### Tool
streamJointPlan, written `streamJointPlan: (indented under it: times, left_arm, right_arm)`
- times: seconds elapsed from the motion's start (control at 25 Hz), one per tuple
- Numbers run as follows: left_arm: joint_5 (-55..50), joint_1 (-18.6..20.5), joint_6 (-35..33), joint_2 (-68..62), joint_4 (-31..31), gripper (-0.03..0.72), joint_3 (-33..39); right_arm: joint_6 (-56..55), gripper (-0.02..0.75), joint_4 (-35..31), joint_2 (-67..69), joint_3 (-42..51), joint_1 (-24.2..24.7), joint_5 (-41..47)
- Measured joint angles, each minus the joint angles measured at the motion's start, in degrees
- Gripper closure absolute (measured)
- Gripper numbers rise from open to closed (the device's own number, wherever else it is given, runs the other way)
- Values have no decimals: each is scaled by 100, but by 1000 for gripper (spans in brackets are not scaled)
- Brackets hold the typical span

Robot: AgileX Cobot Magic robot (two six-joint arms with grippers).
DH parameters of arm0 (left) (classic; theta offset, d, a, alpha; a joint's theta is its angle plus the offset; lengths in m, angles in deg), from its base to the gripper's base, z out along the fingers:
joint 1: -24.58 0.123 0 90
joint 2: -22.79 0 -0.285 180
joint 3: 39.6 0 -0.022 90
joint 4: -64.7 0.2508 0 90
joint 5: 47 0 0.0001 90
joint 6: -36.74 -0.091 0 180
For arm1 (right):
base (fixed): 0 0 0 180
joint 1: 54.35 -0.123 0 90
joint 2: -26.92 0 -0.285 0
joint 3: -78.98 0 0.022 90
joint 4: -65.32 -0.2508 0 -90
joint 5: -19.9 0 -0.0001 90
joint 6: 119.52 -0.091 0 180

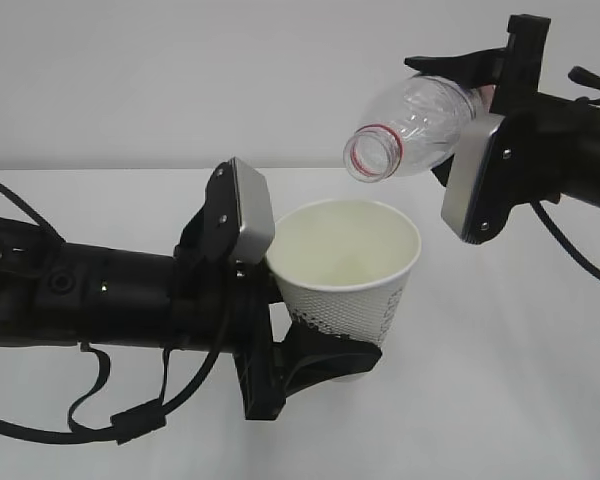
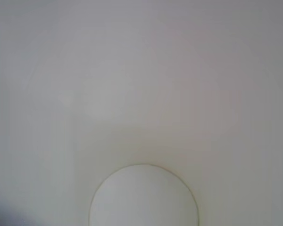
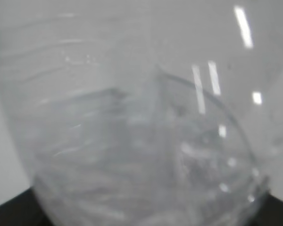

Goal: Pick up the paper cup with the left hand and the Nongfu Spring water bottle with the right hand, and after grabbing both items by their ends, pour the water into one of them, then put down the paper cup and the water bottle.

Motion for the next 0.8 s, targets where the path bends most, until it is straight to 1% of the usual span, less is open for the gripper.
streamJointPlan:
  times: [0.2,0.8]
  left_arm:
    - [-22,0,-1,0,-167,171,0]
    - [-22,0,-1,0,-179,174,0]
  right_arm:
    - [65,259,-52,0,0,0,-70]
    - [373,259,-165,0,0,0,-130]
